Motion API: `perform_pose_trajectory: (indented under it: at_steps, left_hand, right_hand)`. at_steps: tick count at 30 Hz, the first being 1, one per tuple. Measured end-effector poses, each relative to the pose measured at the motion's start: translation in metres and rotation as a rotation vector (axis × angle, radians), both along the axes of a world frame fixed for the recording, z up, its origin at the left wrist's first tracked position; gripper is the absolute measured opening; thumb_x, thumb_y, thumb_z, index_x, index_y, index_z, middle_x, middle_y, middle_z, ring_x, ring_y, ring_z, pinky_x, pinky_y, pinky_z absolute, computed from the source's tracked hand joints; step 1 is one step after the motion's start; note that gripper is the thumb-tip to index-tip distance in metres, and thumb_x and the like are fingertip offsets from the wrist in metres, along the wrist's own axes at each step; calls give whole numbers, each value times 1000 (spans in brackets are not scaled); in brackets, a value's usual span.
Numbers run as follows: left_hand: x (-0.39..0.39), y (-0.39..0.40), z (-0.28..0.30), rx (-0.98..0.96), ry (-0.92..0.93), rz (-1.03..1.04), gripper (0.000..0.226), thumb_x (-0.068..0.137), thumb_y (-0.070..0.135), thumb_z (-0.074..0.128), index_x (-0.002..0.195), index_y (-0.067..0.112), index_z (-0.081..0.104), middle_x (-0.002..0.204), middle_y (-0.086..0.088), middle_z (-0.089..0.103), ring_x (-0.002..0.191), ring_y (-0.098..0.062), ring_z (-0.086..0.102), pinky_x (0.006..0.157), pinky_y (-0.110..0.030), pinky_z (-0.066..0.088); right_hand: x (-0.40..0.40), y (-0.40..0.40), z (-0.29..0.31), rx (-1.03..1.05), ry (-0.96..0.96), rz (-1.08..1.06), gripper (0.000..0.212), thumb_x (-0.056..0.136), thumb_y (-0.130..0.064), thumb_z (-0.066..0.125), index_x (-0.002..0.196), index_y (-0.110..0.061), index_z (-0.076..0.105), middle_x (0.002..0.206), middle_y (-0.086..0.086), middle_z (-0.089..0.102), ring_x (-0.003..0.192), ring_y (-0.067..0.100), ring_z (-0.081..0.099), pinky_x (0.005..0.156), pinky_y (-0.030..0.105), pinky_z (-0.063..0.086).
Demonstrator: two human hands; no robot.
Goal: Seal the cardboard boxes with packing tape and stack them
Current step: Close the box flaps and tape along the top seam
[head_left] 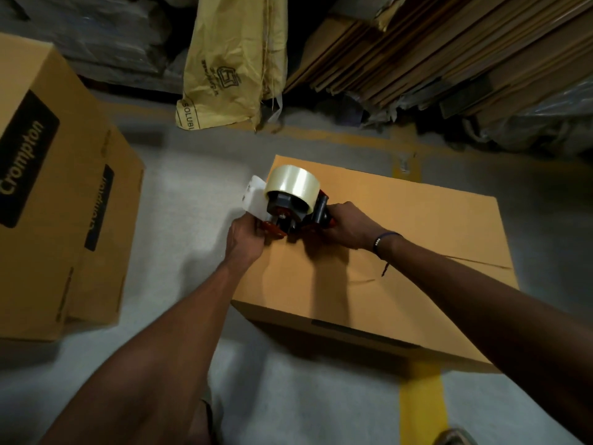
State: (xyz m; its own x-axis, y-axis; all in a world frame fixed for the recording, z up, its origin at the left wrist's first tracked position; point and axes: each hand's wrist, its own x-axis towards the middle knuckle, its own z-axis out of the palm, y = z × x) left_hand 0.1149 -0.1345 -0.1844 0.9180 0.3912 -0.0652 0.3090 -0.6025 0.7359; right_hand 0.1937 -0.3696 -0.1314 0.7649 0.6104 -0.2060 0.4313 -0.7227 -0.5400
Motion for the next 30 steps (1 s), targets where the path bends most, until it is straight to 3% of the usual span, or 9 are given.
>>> perform_pose_trajectory:
  at_steps: [3,7,12,16,20,22,25,27,30]
  left_hand:
    - [7,7,-3,-37,45,16,17,105,11,48,90,10,55,77,-1,58,71,-21,56,62,-33,39]
    - [11,6,-8,-54,71,62,15,106,19,52,94,11,56,86,-6,60,81,-24,58,65,-31,38]
    - [13,10,-14,-69,89,60,27,108,27,51,109,4,65,94,-9,64,94,-36,66,73,-37,46]
    - [11,12,-9,-3,7,-46,40,111,42,41,124,19,71,112,-10,74,103,-33,66,84,-39,50]
    - [10,9,-8,-5,-27,-63,43,112,42,38,131,18,68,122,-8,73,113,-33,65,89,-37,47]
    - [10,4,-9,100,-8,-34,45,112,41,37,145,15,56,138,-12,65,127,-37,59,99,-45,48]
    - [5,-7,-11,401,-72,-123,59,112,37,35,163,9,25,171,-12,23,158,-30,21,124,-47,27]
    - [2,-20,-14,552,-34,-347,71,109,48,23,166,8,10,174,-11,2,161,-26,-1,130,-44,7]
    - [-4,-53,-16,598,102,-457,90,98,60,17,163,4,-9,172,-15,-16,159,-27,-16,130,-42,-3]
  right_hand:
    - [4,2,1,-8,-22,22,15,97,-40,65,92,-27,58,83,-3,61,73,19,57,65,31,41]
    - [11,-3,-2,-24,-22,32,19,96,-37,64,100,-18,64,88,3,67,76,23,61,67,37,47]
    - [12,-14,-1,-30,-21,65,17,96,-30,64,104,-16,66,95,6,71,80,23,63,72,38,51]
    - [10,-65,2,-64,-38,54,16,99,-31,62,101,-16,65,91,5,72,79,23,64,70,38,49]
    - [6,-132,8,-111,1,-7,11,99,-32,63,90,-30,58,82,-5,67,70,10,62,64,31,46]
    - [1,-145,12,-96,8,-12,22,99,-27,66,86,-39,53,78,-14,62,69,4,60,62,21,41]
    - [1,-147,3,-101,16,-11,15,98,-29,67,90,-36,56,81,-10,65,71,7,61,64,24,42]
    - [5,-149,-3,-94,30,-4,7,98,-31,66,99,-25,62,88,-4,69,77,12,64,68,30,47]
    - [7,-152,-5,-76,57,-4,6,99,-29,66,102,-27,62,93,-3,70,82,12,65,71,29,49]
